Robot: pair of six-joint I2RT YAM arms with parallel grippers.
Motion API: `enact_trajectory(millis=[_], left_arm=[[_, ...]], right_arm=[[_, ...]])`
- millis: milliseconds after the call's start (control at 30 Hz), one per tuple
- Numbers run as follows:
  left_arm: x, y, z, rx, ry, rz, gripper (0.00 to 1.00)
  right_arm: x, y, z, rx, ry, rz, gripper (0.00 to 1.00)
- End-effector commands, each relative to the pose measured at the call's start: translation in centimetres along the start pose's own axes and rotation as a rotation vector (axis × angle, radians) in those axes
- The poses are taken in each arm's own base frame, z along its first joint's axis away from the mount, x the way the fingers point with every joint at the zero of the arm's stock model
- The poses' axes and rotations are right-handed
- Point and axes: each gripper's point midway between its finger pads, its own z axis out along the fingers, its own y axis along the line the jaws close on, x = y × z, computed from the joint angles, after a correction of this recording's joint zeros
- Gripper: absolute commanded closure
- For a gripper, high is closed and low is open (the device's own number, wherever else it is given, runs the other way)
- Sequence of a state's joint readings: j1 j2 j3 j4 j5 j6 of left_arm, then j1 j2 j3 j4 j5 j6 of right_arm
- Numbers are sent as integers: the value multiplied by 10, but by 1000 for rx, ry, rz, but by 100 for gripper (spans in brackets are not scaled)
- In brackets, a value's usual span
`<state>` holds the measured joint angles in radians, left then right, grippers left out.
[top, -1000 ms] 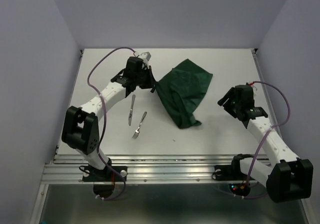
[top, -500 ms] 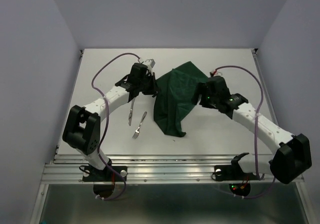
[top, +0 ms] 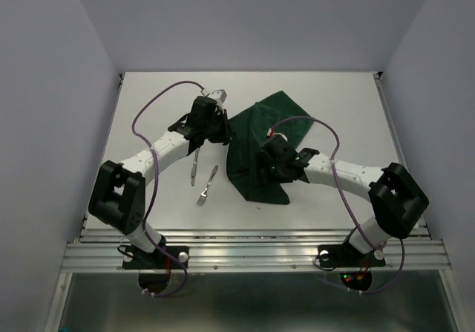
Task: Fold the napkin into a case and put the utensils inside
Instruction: Flatten out the crumpled napkin at the center of the board.
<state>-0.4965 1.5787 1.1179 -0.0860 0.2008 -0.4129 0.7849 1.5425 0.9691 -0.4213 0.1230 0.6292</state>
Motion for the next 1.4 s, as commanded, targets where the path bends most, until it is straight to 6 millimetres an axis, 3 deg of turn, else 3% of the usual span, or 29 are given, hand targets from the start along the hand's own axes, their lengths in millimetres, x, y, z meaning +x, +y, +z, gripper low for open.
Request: enact_trajectory(millis=[0,367,667,733,767,800,933,1000,1133,1167,1200,1267,1333,1367], left_arm=[[-7,-7,-12,21,-48,5,100],[-1,-2,-16,9,-47,3,100],[2,1,-16,-3,-48,-1,100],[2,1,-16,-5,-51,-3,100],[3,2,-16,-7,-50,-3,100],[3,3,-16,-10,-50,-2,100],[3,4,-16,-16,-52,-4,100],[2,5,-16,-23,-56,-2,100],[-8,4,-17,-40,-71,6,100],[-12,5,-18,-48,-77,14,100],[-15,6,-17,-59,-77,19,100],[-32,6,-20,-73,-106,28,100],[-52,4,-21,-77,-135,43,100],[-63,6,-22,-84,-152,48,100]], right_arm=[[1,-4,8,22,-19,32,20],[20,-52,14,225,-18,35,24],[52,-66,6,208,20,101,26],[60,-66,7,188,35,111,32],[63,-65,8,177,43,117,38],[71,-64,8,159,61,127,54],[75,-67,4,157,58,153,96],[65,-72,-2,187,9,168,99],[26,-75,-19,242,-122,135,99],[2,-79,-25,263,-176,136,99],[-9,-81,-28,270,-195,138,99],[-41,-102,-33,305,-242,196,99],[-83,-104,-42,282,-300,203,99],[-103,-121,-46,304,-330,215,99]])
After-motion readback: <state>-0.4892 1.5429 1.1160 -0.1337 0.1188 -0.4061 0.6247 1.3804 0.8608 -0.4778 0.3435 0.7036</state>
